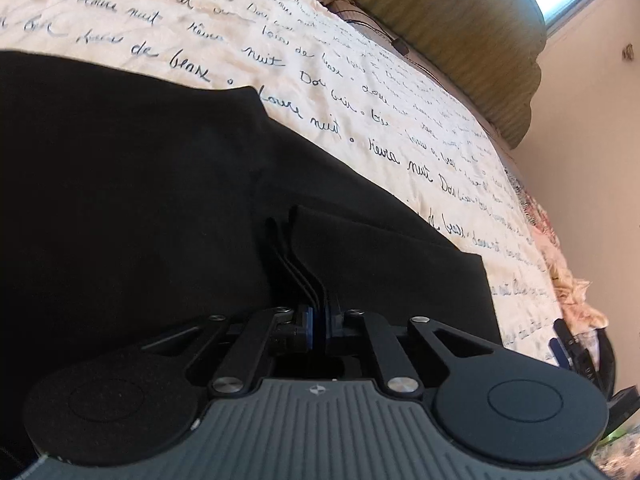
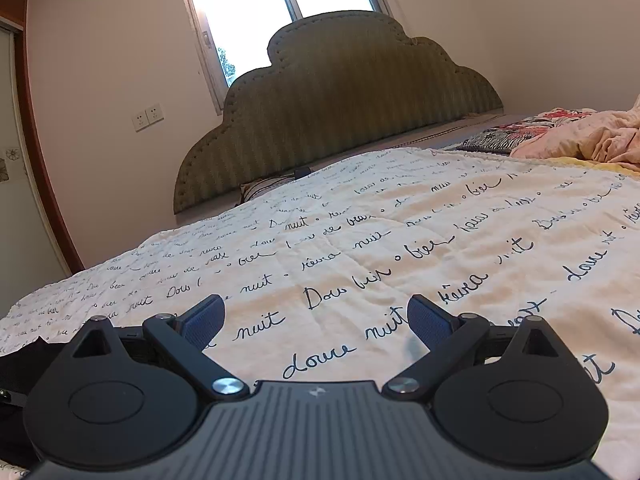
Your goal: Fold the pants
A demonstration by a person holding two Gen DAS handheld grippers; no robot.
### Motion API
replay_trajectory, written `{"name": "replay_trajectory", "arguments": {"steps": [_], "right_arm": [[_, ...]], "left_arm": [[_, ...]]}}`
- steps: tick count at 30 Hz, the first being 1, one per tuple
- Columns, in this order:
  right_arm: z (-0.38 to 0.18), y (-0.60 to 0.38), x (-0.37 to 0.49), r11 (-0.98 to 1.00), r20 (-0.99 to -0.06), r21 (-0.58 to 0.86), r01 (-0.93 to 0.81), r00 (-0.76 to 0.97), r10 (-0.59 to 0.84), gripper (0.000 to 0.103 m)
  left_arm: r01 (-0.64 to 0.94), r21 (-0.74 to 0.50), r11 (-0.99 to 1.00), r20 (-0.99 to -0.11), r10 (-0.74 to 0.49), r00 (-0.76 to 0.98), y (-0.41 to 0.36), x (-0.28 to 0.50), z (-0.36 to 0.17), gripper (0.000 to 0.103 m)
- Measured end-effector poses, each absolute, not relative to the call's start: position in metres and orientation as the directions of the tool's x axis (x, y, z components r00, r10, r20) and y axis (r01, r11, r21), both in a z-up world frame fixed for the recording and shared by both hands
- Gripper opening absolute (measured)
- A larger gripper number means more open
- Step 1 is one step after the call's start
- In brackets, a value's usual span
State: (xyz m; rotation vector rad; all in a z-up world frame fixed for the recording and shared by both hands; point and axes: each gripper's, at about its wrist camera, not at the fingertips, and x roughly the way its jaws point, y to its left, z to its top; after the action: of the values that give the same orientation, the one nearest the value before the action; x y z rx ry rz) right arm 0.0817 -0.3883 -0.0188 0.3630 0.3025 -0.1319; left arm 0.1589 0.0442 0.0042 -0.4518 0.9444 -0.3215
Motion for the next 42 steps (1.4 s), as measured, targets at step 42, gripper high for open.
{"name": "replay_trajectory", "arguments": {"steps": [42], "right_arm": [[-0.014,-0.183,0.018,0.663,-0.320,-0.669,-0.335,0.936,0.150,0.099]], "left_arm": [[-0.089,-0.748,0.657,-0.588,-0.595,0.547,0.105,0.089,0.004,0.038]]}}
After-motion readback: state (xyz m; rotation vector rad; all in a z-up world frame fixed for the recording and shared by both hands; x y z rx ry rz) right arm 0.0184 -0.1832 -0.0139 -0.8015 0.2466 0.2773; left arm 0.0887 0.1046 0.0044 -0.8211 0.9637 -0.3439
